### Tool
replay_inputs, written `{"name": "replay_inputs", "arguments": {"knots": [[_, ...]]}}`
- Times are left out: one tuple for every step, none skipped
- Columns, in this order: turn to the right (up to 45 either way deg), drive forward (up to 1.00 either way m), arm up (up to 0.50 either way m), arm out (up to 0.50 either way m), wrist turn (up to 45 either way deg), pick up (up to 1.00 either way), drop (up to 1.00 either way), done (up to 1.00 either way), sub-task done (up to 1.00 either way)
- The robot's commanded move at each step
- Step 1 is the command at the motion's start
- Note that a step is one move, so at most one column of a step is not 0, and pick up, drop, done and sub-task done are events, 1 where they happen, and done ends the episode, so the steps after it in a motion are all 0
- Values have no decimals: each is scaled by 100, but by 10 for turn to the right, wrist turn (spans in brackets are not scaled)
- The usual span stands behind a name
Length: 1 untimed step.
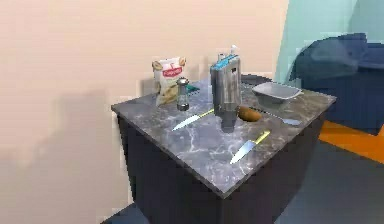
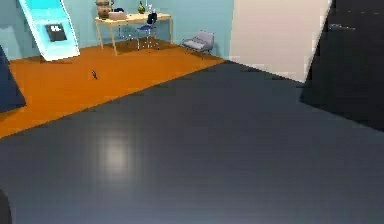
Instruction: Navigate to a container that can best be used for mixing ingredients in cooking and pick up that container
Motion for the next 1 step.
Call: {"name": "replay_inputs", "arguments": {"knots": [[-450,0,0,0,0,0,0,0,0]]}}
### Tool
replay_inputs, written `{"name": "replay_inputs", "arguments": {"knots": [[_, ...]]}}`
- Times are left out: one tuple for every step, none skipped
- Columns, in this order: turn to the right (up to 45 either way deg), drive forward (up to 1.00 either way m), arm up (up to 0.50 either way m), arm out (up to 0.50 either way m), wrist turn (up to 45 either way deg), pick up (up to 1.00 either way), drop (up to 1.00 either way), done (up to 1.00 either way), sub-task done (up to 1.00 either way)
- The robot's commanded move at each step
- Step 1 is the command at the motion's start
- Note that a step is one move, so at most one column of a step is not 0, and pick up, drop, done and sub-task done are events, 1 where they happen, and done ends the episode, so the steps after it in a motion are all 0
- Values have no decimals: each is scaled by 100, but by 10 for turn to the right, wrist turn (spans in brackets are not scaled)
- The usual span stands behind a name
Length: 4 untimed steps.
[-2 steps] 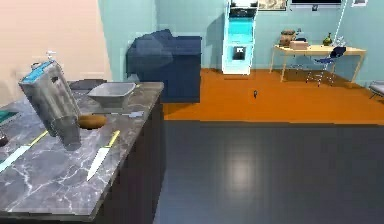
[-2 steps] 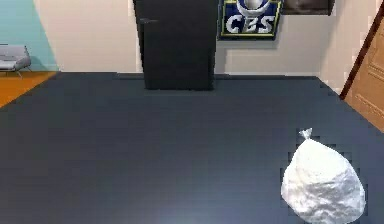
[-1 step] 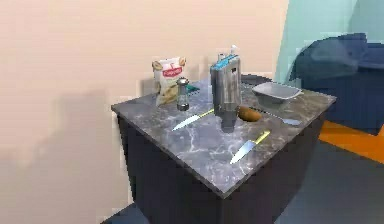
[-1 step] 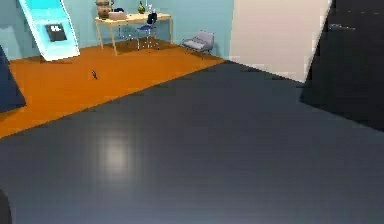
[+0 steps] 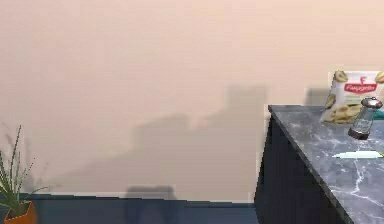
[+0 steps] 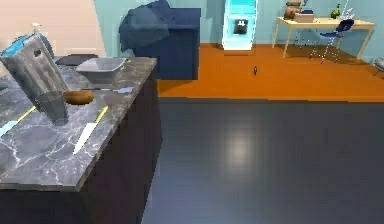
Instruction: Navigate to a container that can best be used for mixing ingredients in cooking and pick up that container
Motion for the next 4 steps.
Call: {"name": "replay_inputs", "arguments": {"knots": [[-180,0,0,0,0,0,0,0,0],[450,0,0,0,0,0,0,0,0],[450,0,0,0,0,0,0,0,0],[180,0,0,0,0,0,0,0,0]]}}
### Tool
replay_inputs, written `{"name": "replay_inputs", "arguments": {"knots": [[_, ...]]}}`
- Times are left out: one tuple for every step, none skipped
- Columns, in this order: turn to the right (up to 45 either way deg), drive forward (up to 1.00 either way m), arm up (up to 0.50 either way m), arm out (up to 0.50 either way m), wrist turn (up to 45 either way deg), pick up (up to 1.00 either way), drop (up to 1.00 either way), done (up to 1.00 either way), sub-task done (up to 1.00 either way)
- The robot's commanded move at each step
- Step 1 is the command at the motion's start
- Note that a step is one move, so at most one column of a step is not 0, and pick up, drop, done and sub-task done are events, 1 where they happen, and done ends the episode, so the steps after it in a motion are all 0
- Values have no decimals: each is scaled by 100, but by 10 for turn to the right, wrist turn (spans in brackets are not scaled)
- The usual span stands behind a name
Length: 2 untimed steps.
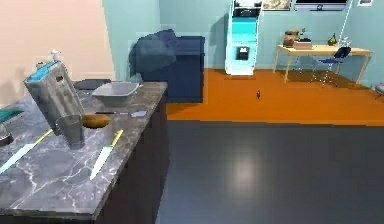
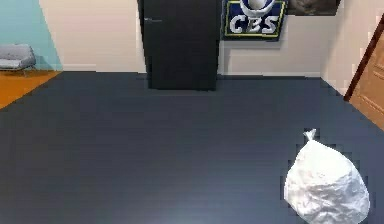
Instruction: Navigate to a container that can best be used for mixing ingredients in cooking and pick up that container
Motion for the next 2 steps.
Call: {"name": "replay_inputs", "arguments": {"knots": [[30,0,0,0,0,0,0,0,0],[450,0,0,0,0,0,0,0,0]]}}
